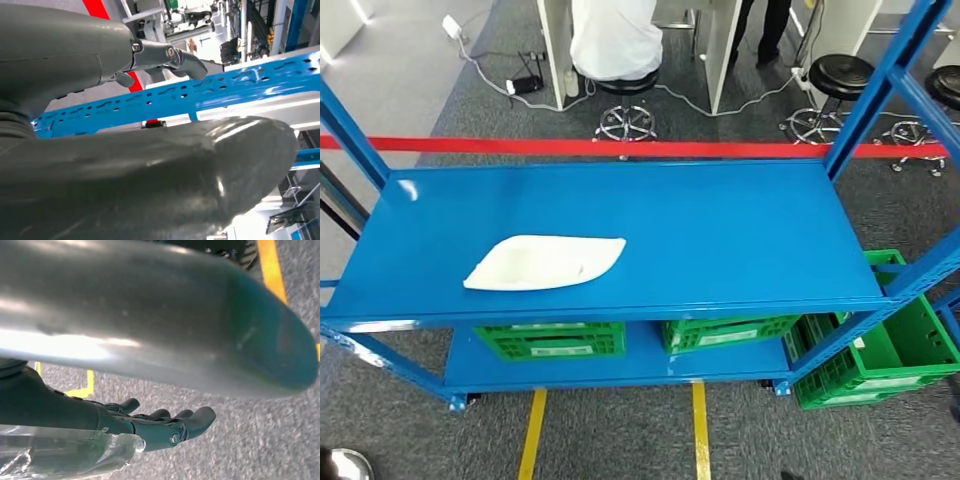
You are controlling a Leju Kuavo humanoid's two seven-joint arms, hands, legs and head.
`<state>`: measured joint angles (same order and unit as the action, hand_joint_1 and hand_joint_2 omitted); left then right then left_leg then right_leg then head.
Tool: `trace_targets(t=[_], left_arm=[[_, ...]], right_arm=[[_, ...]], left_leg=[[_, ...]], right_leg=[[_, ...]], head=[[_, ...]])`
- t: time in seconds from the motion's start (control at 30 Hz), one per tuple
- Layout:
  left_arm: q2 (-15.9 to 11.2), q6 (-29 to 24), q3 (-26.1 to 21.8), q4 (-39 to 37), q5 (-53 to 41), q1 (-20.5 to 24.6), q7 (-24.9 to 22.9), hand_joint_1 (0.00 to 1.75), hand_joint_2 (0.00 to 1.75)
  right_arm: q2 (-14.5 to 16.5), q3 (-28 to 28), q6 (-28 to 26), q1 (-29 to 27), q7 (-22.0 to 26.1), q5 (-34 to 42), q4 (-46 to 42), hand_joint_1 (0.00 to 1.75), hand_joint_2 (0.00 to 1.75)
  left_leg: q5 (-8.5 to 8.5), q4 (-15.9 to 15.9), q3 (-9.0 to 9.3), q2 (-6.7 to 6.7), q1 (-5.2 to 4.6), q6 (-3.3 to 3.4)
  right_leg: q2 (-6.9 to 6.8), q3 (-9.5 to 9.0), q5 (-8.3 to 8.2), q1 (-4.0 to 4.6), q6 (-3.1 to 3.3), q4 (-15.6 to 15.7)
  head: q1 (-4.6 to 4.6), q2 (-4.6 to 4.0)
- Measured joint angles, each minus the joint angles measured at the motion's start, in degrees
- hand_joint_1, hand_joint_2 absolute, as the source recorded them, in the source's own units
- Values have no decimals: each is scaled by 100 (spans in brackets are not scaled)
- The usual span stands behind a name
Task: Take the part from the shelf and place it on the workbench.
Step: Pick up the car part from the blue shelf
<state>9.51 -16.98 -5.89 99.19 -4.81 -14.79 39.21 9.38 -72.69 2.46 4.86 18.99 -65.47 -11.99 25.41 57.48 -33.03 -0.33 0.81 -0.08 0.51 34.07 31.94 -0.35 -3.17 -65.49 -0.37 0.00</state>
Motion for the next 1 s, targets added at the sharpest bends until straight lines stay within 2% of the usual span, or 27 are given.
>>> trace_targets(t=[0.07, 0.1, 0.13, 0.17, 0.23, 0.27, 0.3, 0.37, 0.43, 0.5, 0.57, 0.6, 0.63, 0.67, 0.73, 0.77, 0.8, 0.83, 0.93, 1.0], left_arm=[[0, 1, 1, 0, 0, -3, 0, 0, 0], [0, 1, 1, 0, 1, -6, 0, 0, 0], [0, 2, 0, 0, 1, -10, 0, 0, 0], [0, 2, 0, 0, 1, -14, 0, 0, 0], [1, 2, 0, 0, 1, -18, 0, 0, 0], [1, 2, 1, 0, 1, -17, 0, 0, 0], [1, 2, 1, 0, 1, -16, 0, 0, 0], [2, 2, 1, 0, 1, -14, 0, 0, 0], [2, 2, 1, 1, 0, -12, 0, 0, 0], [-3, 2, 1, 2, -1, -10, 0, 0, 0], [-9, 1, 1, 1, -1, -15, 0, 0, 0], [-10, 0, 1, 1, 0, -18, 0, 0, 0], [-10, -1, 1, 0, 0, -21, 0, 0, 0], [-11, -1, 1, 0, 0, -21, 0, 0, 0], [-12, -1, 1, -1, 0, -21, 0, 0, 0], [-12, -1, 1, -1, 0, -19, 0, 0, 0], [-12, -1, 1, -2, 1, -19, -1, 0, 0], [-11, -1, 1, -3, 1, -20, -1, 0, 0], [-8, -3, -1, -4, -2, -25, 2, 0, 0], [-7, -3, 1, -4, -2, -23, 2, 0, 0]], right_arm=[[2, 1, 1, -8, -1, -1, 1, 0, 0], [2, 1, 1, -14, -2, -1, 1, 0, 0], [2, 1, 0, -20, -2, -1, 0, 0, 0], [2, 1, -1, -24, -2, -1, -1, 0, 0], [2, 1, -1, -23, -2, -1, 1, 0, 0], [2, 1, -1, -20, -3, -1, 1, 0, 0], [2, 1, -1, -15, -4, -1, 2, 0, 0], [2, 1, -1, -9, -5, -1, 2, 0, 0], [5, 1, -1, -12, -6, -1, 2, 0, 0], [6, 1, -3, -7, -5, -1, 2, 0, 0], [4, 1, -5, -1, -4, -1, 2, 0, 0], [4, 1, -5, -3, -4, -1, 2, 0, 0], [4, 1, -3, -8, -5, -1, 2, 0, 0], [6, 1, -2, -14, -5, -1, 2, 0, 0], [8, 1, -1, -19, -6, -1, 3, 0, 0], [7, 1, -2, -14, -6, -1, 3, 0, 0], [4, 1, -3, -7, -7, -1, 2, 0, 0], [1, 1, -4, -4, -9, -2, 2, 0, 0], [-1, 2, -4, -6, -16, -7, 4, 0, 0], [1, 4, -5, -2, -15, -13, 4, 0, 0]], left_leg=[[46, 0, 43, 1, -17, 39], [73, 1, 72, -3, -26, 47], [104, 1, 113, -11, -34, 47], [140, 1, 166, -19, -39, 41], [227, 1, 286, -28, -49, 11], [267, 6, 327, -31, -58, -13], [296, 5, 353, -34, -66, -38], [317, -24, 374, -38, -71, -95], [366, -14, 381, -32, -66, -158], [577, 362, 197, -23, -64, -217], [868, 1114, -245, -18, -53, -260], [920, 1411, -451, -18, -46, -275], [855, 1533, -576, -17, -40, -285], [671, 1439, -592, -17, -34, -292], [146, 790, -374, -6, -15, -302], [-20, 431, -235, -3, -7, -301], [-102, 185, -142, -2, 0, -279], [-104, 52, -95, -4, 2, -246], [-39, 11, -61, -17, 6, -110], [-16, -1, -8, -9, 20, -35]], right_leg=[[-3, 464, 262, -1, -11, -775], [-3, 629, 266, 0, -8, -990], [-2, 696, 153, 4, 4, -998], [-2, 649, -61, 9, 25, -785], [-3, 348, -545, 26, 80, -17], [-1, 210, -683, 34, 105, 293], [1, 124, -741, 43, 126, 479], [6, 93, -714, 56, 172, 549], [6, 54, -709, 33, 234, 605], [3, -5, -703, -3, 284, 663], [2, -37, -672, -9, 311, 673], [3, -54, -653, -11, 316, 672], [4, -80, -630, -15, 313, 672], [7, -117, -604, -21, 304, 672], [17, -195, -544, -33, 264, 672], [26, -220, -505, -23, 232, 657], [32, -223, -476, -9, 199, 650], [36, -217, -454, 8, 165, 651], [25, -241, -401, 16, 72, 655], [5, -104, -199, 10, 22, 291]], head=[[18, 0], [21, 0], [23, -1], [23, -1], [25, -1], [22, -1], [20, -1], [14, -1], [5, -1], [-20, -1], [-36, -1], [-35, -1], [-36, -1], [-37, -1], [-40, -1], [-51, -2], [-54, -1], [-56, -1], [-33, -1], [6, -1]])
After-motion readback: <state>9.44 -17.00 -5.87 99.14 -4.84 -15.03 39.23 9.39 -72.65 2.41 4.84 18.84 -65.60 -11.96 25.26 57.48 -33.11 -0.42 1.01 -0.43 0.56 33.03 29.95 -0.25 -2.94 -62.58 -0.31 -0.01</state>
